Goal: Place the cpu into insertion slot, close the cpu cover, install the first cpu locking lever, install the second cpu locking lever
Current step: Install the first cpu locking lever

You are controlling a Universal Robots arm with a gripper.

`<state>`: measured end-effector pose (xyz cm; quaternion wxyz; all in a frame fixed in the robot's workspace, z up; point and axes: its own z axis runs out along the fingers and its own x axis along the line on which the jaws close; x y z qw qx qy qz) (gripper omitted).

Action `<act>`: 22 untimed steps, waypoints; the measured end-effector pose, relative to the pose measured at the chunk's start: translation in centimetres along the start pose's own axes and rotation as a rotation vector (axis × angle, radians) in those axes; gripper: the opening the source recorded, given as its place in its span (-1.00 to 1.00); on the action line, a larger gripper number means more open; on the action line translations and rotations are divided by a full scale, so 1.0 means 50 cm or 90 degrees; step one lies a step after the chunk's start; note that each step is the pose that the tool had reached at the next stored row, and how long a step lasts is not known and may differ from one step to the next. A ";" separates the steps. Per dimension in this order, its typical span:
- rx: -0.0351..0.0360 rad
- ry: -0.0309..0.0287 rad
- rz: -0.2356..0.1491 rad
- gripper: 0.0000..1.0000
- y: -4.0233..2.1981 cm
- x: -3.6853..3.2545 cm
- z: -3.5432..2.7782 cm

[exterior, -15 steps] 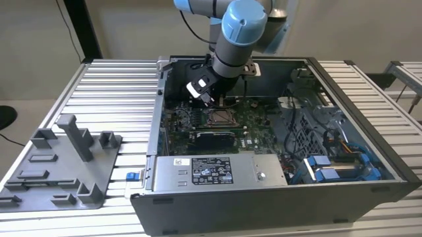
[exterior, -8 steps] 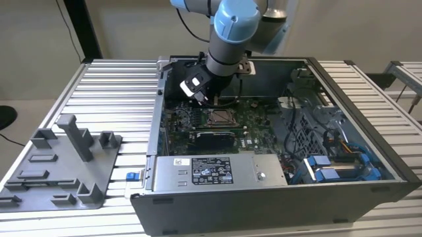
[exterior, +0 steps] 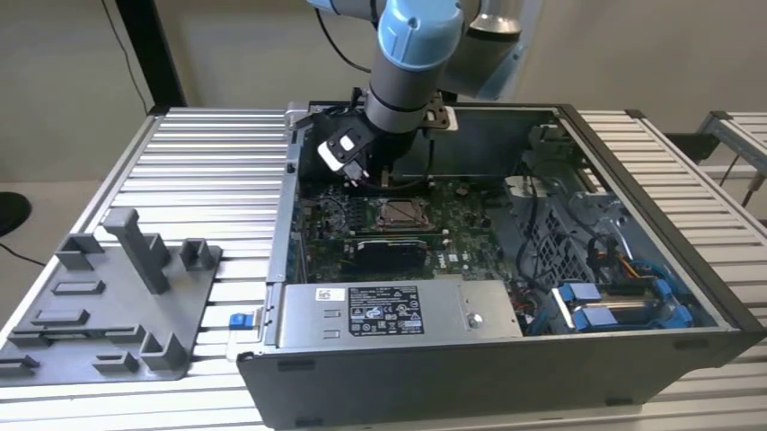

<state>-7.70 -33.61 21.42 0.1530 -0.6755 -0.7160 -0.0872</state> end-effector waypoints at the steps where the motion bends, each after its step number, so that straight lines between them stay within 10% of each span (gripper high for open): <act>1: 0.0002 -0.0030 0.000 -1.00 0.000 0.000 0.000; 19: -0.0016 -0.0041 0.000 -1.00 -0.001 0.000 0.001; 22: -0.0021 0.0065 -0.001 -1.00 -0.001 0.000 0.001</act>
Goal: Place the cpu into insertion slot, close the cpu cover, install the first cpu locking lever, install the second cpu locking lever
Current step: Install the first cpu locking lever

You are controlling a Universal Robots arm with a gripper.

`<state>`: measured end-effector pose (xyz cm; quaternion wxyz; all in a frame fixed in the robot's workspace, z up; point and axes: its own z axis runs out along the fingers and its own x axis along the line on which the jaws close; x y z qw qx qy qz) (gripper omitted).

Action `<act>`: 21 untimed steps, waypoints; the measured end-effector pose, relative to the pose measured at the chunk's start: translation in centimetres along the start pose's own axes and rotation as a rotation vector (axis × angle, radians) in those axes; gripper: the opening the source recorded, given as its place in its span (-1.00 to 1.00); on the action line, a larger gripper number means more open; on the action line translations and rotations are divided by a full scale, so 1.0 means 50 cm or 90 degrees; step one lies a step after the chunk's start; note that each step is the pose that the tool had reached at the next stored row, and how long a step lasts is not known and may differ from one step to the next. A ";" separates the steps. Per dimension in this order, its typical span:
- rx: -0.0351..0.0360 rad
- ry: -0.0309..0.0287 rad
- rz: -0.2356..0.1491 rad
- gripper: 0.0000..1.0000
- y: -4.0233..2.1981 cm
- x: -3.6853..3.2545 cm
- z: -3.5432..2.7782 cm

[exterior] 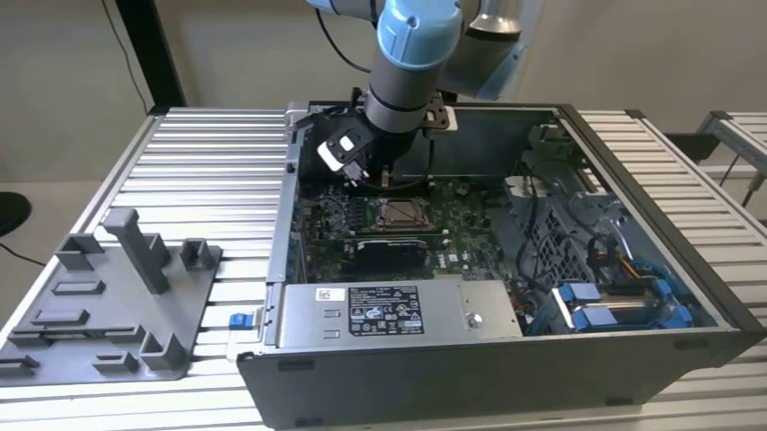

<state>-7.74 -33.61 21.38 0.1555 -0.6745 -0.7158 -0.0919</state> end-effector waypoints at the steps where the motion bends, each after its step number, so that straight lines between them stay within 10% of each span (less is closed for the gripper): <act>1: -0.0004 0.0087 -0.001 -1.00 0.000 -0.001 0.000; 2: -0.0006 0.0154 -0.002 -1.00 0.000 -0.001 0.000; 9: -0.0008 0.0195 -0.002 -1.00 -0.001 -0.017 -0.005; 21: -0.0127 0.0189 -0.004 -1.00 -0.003 -0.026 -0.007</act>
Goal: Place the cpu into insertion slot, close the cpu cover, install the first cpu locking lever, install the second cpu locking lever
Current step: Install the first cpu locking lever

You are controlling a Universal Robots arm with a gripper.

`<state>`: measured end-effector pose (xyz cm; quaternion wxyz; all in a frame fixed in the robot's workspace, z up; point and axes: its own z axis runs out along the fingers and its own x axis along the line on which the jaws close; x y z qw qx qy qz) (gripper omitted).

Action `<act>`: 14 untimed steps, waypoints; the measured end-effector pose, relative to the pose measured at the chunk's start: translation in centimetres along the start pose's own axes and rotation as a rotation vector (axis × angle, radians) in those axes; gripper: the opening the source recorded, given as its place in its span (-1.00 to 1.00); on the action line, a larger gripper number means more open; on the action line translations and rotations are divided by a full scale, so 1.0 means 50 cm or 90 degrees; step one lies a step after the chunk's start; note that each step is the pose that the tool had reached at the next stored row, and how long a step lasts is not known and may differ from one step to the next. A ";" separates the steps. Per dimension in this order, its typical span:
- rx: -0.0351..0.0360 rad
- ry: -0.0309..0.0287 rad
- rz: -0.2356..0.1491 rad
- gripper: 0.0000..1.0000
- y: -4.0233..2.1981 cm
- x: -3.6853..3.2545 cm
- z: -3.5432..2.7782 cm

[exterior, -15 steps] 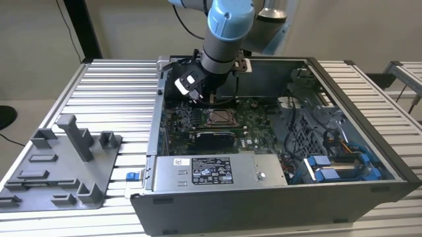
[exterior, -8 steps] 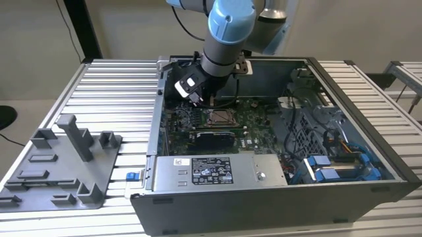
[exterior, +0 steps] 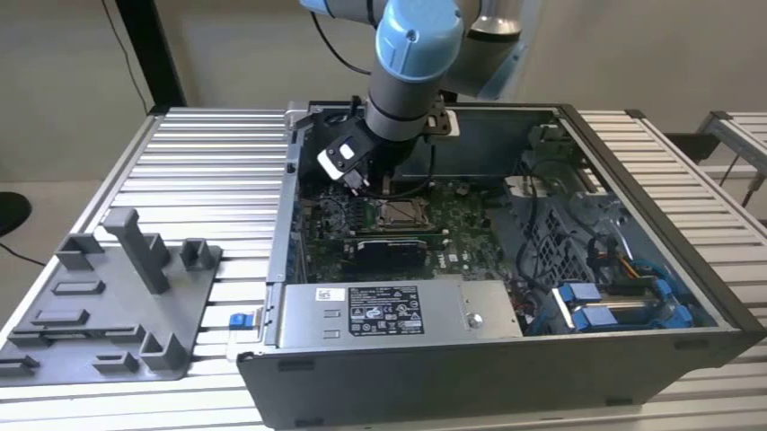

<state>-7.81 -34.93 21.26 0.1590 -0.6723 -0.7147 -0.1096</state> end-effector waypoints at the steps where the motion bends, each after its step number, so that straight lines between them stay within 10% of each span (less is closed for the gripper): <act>1: 0.0000 0.0000 0.000 -1.00 0.000 0.000 0.000; 14: -0.0001 -0.0001 0.000 -1.00 0.001 -0.006 0.015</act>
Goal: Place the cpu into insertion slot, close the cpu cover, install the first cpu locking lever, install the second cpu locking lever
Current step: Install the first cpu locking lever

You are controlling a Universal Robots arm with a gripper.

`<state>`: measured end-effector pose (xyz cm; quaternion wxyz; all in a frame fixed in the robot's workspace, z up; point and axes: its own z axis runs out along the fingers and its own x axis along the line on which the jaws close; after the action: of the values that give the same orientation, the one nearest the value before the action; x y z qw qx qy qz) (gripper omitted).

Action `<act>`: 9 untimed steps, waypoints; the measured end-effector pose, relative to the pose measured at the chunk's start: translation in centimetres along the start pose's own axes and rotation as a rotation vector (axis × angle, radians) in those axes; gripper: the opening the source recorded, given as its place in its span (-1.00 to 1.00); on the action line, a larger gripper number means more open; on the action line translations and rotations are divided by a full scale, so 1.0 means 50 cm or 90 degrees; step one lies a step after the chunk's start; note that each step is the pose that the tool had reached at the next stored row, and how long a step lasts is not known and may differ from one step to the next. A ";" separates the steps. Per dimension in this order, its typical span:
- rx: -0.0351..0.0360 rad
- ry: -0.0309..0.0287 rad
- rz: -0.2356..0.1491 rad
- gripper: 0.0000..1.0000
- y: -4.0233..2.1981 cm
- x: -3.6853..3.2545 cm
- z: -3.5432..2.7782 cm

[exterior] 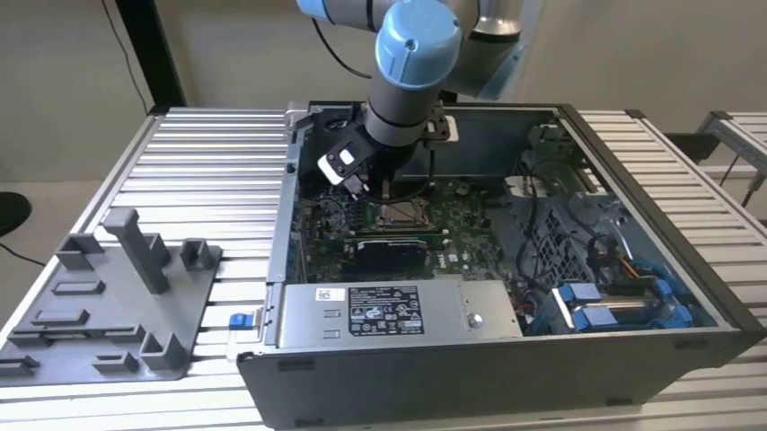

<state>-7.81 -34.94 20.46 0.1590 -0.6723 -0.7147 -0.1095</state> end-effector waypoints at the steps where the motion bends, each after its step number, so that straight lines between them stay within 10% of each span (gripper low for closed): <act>1: 0.0000 0.0000 0.000 -1.00 0.000 -0.001 0.001; 9: 0.0000 -0.0001 0.000 -1.00 0.003 -0.004 0.009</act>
<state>-7.70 -34.94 19.98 0.1589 -0.6723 -0.7147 -0.1095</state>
